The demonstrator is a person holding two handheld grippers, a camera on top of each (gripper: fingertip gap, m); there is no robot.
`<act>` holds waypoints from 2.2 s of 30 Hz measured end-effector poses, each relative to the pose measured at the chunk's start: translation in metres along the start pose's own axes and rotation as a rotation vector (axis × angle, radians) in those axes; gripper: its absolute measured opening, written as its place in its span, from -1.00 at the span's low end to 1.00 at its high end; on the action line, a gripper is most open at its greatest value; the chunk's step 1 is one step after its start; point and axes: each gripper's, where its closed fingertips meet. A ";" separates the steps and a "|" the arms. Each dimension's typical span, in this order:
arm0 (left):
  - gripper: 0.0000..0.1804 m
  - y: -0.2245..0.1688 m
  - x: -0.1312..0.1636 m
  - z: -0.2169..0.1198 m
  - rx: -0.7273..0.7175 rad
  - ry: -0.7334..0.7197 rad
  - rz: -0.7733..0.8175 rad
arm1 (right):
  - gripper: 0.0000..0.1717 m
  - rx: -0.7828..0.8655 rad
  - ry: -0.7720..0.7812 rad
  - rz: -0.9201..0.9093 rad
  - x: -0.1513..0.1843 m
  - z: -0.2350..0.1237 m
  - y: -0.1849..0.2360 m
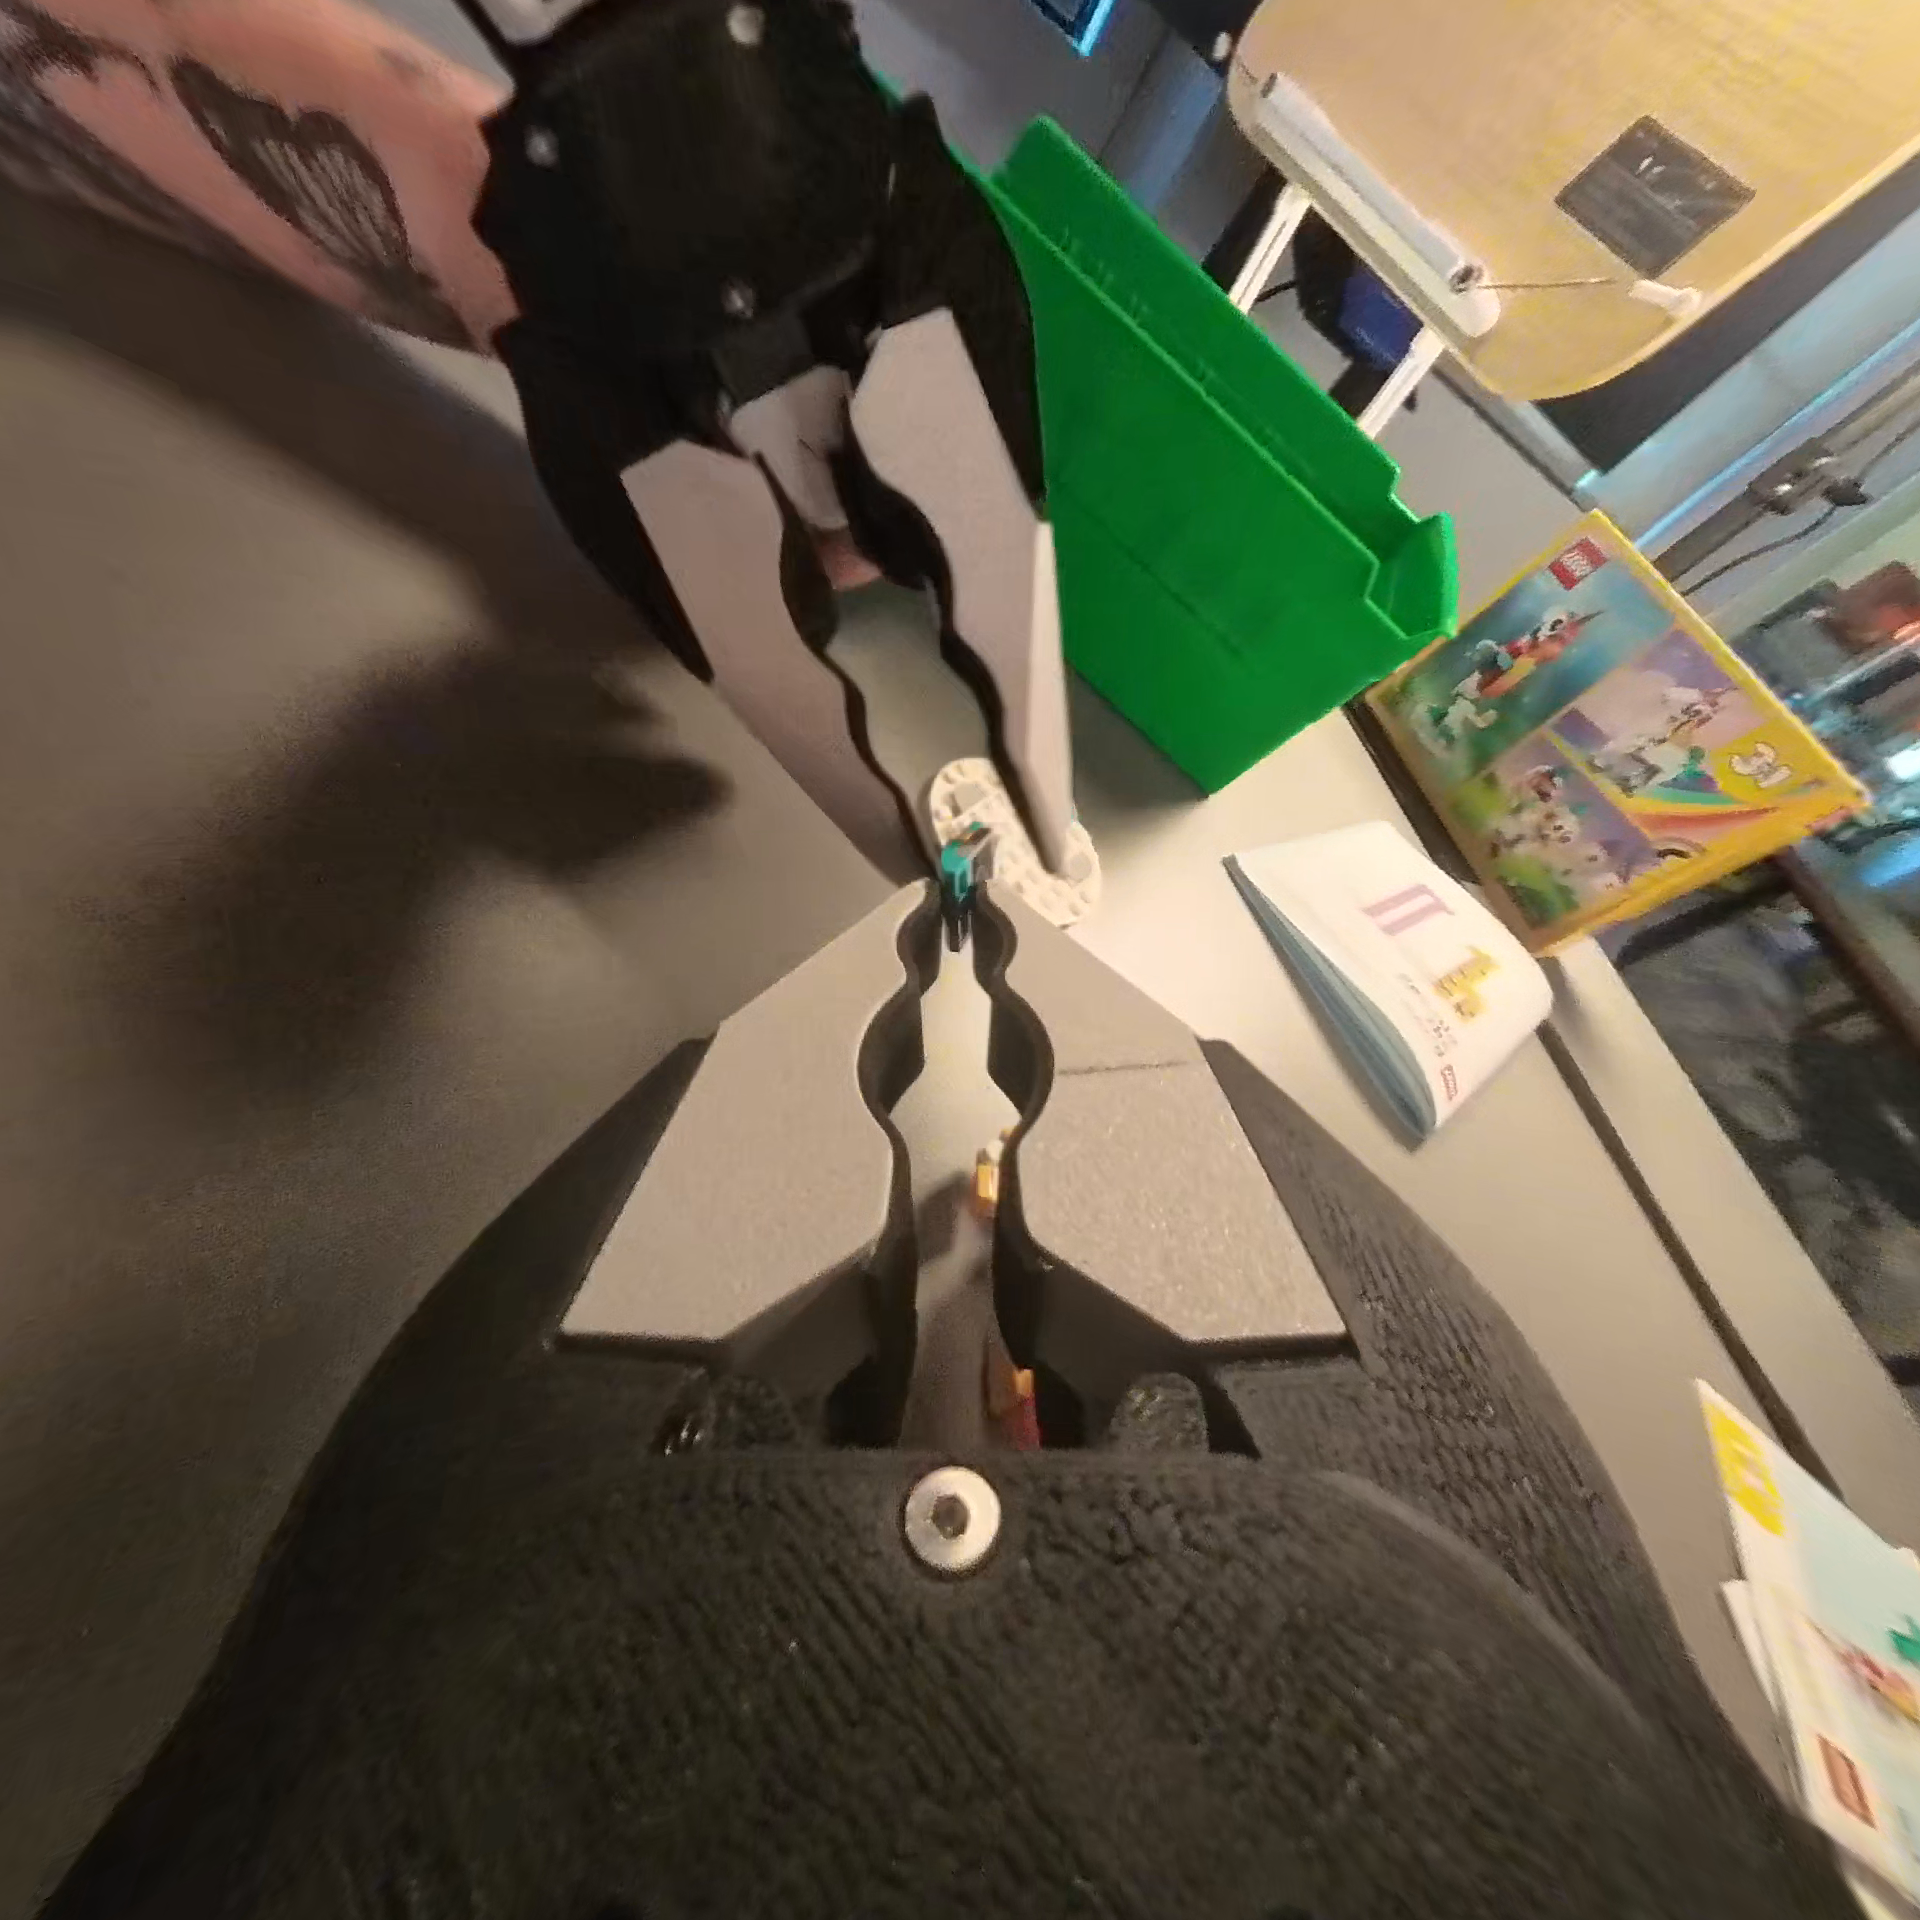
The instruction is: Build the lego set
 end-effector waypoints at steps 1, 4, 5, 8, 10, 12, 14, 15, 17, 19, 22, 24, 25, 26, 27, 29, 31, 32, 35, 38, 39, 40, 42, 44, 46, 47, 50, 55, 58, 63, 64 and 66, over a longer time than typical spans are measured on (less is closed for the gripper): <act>-0.68 -0.001 0.006 0.003 -0.015 0.038 0.049 | -0.97 0.001 0.003 -0.009 0.000 0.000 0.000; -0.75 -0.008 0.015 0.009 -0.003 0.087 0.075 | -0.97 0.004 0.004 -0.026 0.000 -0.001 0.000; -0.90 -0.005 0.015 0.009 -0.011 0.085 0.063 | -0.97 0.002 0.008 -0.027 0.001 -0.001 0.000; -0.93 0.005 0.017 0.009 -0.042 0.106 -0.021 | -0.96 0.063 0.023 -0.026 0.003 0.001 -0.009; -0.94 0.013 0.022 0.012 -0.111 0.152 -0.017 | -0.87 0.129 0.064 -0.027 0.008 0.004 -0.018; -0.95 0.019 0.032 0.016 -0.163 0.225 0.029 | -0.77 0.219 0.150 -0.080 0.017 0.008 -0.026; -0.95 0.022 0.045 0.017 -0.193 0.299 0.091 | -0.68 0.261 0.251 -0.173 0.024 0.014 -0.028; -0.95 0.023 0.050 0.018 -0.195 0.322 0.116 | -0.63 0.277 0.305 -0.214 0.026 0.017 -0.028; -0.95 0.025 0.054 0.018 -0.206 0.347 0.151 | -0.58 0.303 0.412 -0.302 0.032 0.024 -0.030; -0.94 0.024 0.053 0.018 -0.206 0.348 0.172 | -0.59 0.311 0.485 -0.383 0.037 0.030 -0.029; -0.95 0.025 0.058 0.016 -0.210 0.375 0.229 | -0.74 0.302 0.490 -0.461 0.038 0.037 -0.023; -0.95 0.026 0.061 0.015 -0.210 0.380 0.239 | -0.79 0.301 0.498 -0.503 0.039 0.039 -0.022; -0.95 0.027 0.062 0.014 -0.216 0.383 0.241 | -0.79 0.310 0.505 -0.525 0.040 0.039 -0.023; -0.95 0.029 0.063 0.014 -0.219 0.391 0.243 | -0.79 0.319 0.514 -0.554 0.040 0.038 -0.025; -0.95 0.030 0.065 0.013 -0.221 0.401 0.249 | -0.78 0.322 0.525 -0.588 0.041 0.038 -0.026; -0.95 0.029 0.066 0.013 -0.218 0.400 0.269 | -0.77 0.309 0.536 -0.647 0.043 0.038 -0.024; -0.95 0.027 0.065 0.013 -0.218 0.390 0.288 | -0.77 0.320 0.532 -0.687 0.041 0.039 -0.024; -0.95 0.027 0.064 0.013 -0.216 0.383 0.300 | -0.78 0.322 0.528 -0.704 0.041 0.040 -0.024; -0.94 0.026 0.063 0.012 -0.227 0.356 0.321 | -0.80 0.363 0.516 -0.778 0.038 0.041 -0.027; -0.94 0.030 0.063 0.010 -0.252 0.317 0.292 | -0.80 0.389 0.470 -0.781 0.034 0.041 -0.029; -0.94 0.032 0.063 0.009 -0.258 0.303 0.282 | -0.77 0.397 0.455 -0.773 0.033 0.041 -0.029; -0.94 0.032 0.062 0.008 -0.259 0.285 0.272 | -0.75 0.409 0.444 -0.771 0.031 0.042 -0.031; -0.94 0.029 0.059 0.009 -0.242 0.255 0.256 | -0.75 0.441 0.433 -0.785 0.028 0.043 -0.034; -0.94 0.033 0.057 0.008 -0.264 0.249 0.259 | -0.76 0.466 0.449 -0.801 0.027 0.045 -0.037; -0.94 0.036 0.056 0.007 -0.279 0.238 0.254 | -0.84 0.468 0.454 -0.809 0.028 0.048 -0.039; -0.94 0.036 0.055 0.007 -0.282 0.232 0.249 | -0.88 0.464 0.452 -0.812 0.029 0.049 -0.039; -0.95 0.036 0.051 0.007 -0.283 0.221 0.271 | -0.92 0.449 0.454 -0.804 0.031 0.050 -0.038; -0.95 0.044 0.047 0.006 -0.296 0.225 0.069 | -0.96 0.518 0.464 -0.630 0.026 0.045 -0.049; -0.96 0.054 0.042 -0.001 -0.372 0.214 0.077 | -0.96 0.579 0.447 -0.533 0.016 0.044 -0.058; -0.92 0.063 0.026 -0.014 -0.446 0.153 0.138 | -0.95 0.632 0.400 -0.476 0.001 0.039 -0.064; -0.93 0.064 0.023 -0.015 -0.455 0.138 0.156 | -0.95 0.637 0.390 -0.476 -0.001 0.038 -0.065; -0.96 0.066 0.017 -0.019 -0.478 0.110 0.193 | -0.95 0.646 0.364 -0.471 -0.006 0.035 -0.065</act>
Point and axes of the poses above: each gripper's, where its closed fingertips meet, z out along the fingers, x out of its underside, y = z × x across the jaws, and after that the axes turned 8 degrees about -z, right-handed
